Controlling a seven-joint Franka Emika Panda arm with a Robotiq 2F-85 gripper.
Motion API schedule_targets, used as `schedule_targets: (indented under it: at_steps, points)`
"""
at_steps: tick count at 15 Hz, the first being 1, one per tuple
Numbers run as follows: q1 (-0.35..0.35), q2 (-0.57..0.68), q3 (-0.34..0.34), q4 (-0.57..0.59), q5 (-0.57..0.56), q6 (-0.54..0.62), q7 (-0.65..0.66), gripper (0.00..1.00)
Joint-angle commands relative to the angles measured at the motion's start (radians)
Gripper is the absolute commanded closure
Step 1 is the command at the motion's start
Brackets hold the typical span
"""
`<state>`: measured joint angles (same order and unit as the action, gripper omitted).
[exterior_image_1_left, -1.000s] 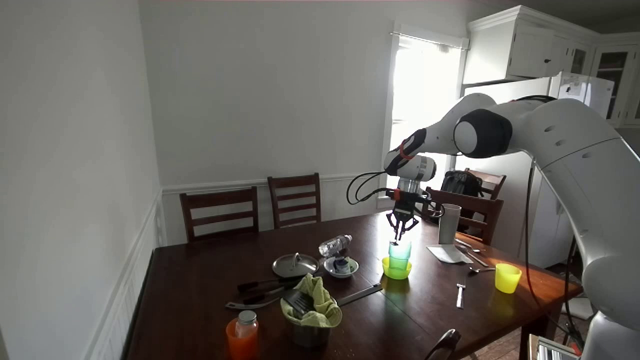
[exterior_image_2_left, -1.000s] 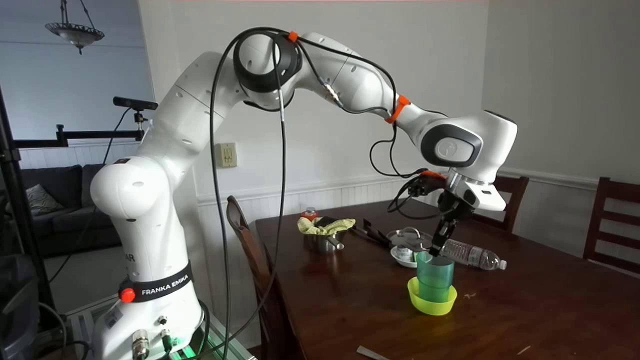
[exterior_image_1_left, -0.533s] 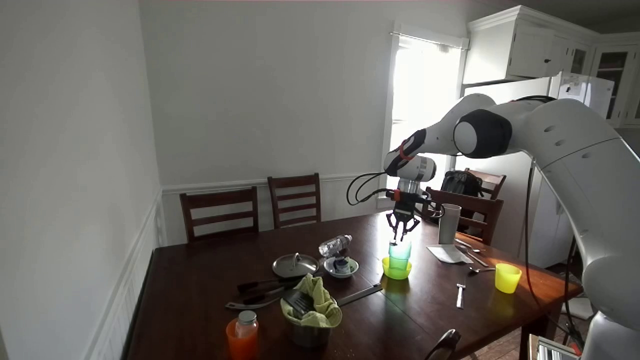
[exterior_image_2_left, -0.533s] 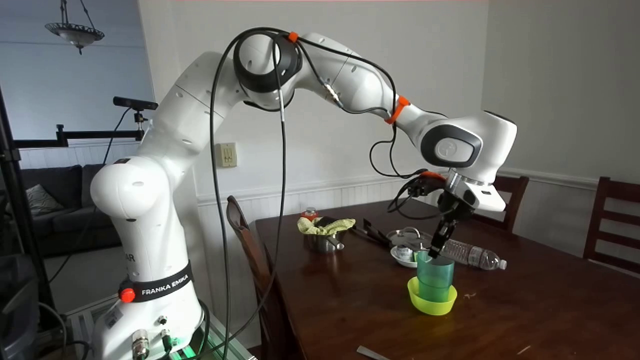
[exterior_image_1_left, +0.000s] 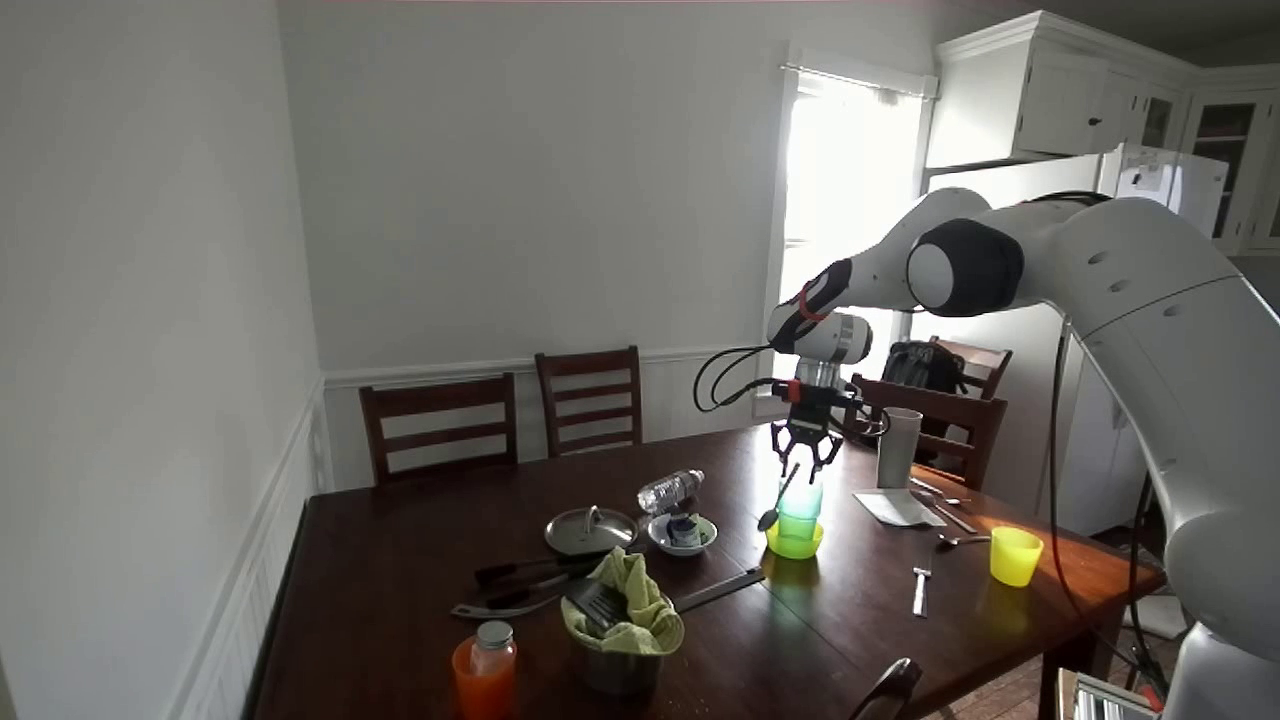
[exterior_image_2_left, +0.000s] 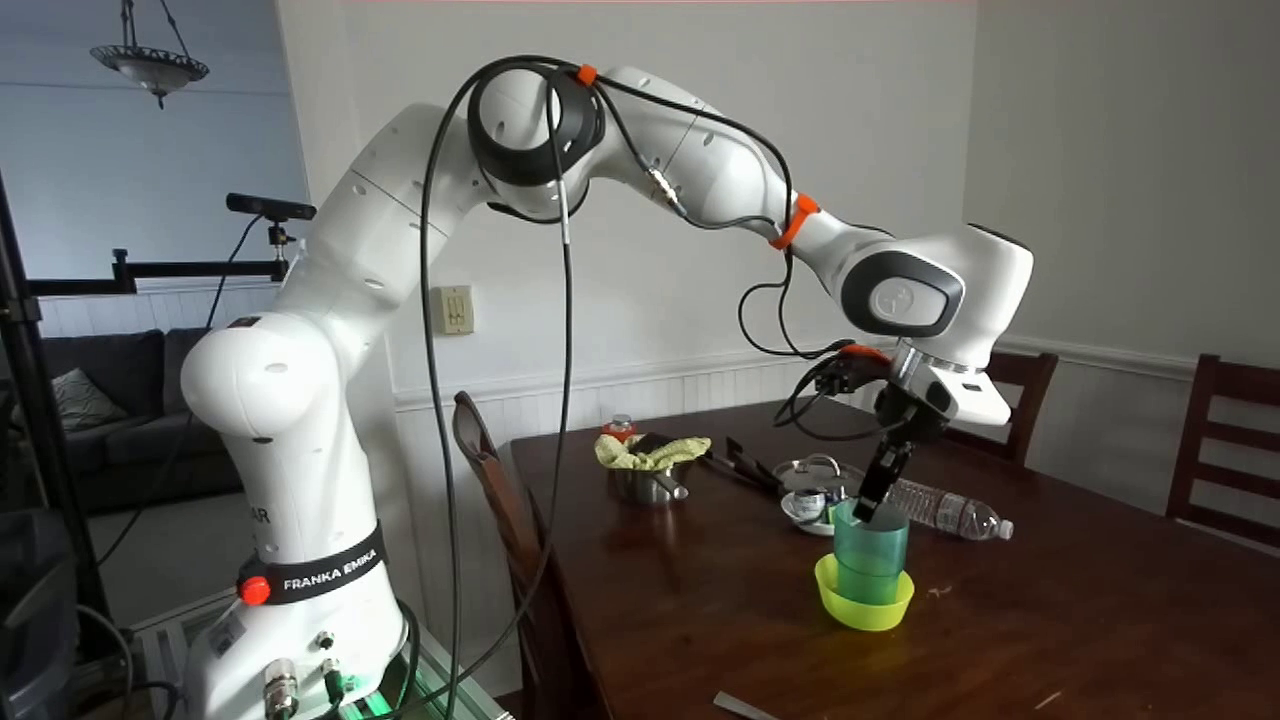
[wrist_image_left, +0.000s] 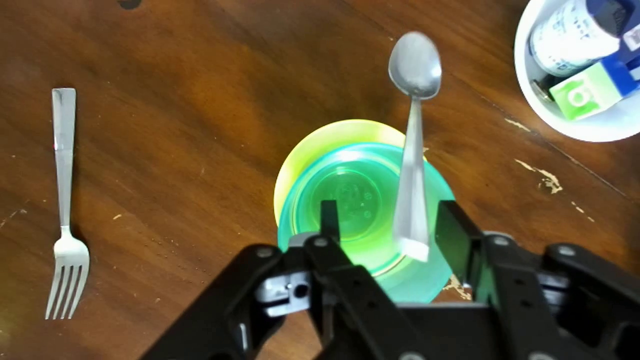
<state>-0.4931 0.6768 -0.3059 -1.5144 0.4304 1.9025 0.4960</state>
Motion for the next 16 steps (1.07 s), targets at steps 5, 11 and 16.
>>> schedule_targets:
  at_steps: [5,11,16]
  points:
    - [0.000,-0.005,-0.005,-0.001,-0.008,-0.017,0.001,1.00]
    - [0.011,-0.041,-0.004,-0.023,-0.007,-0.018,0.007,0.59]
    - [0.100,-0.122,-0.025,-0.128,-0.031,0.042,0.139,0.24]
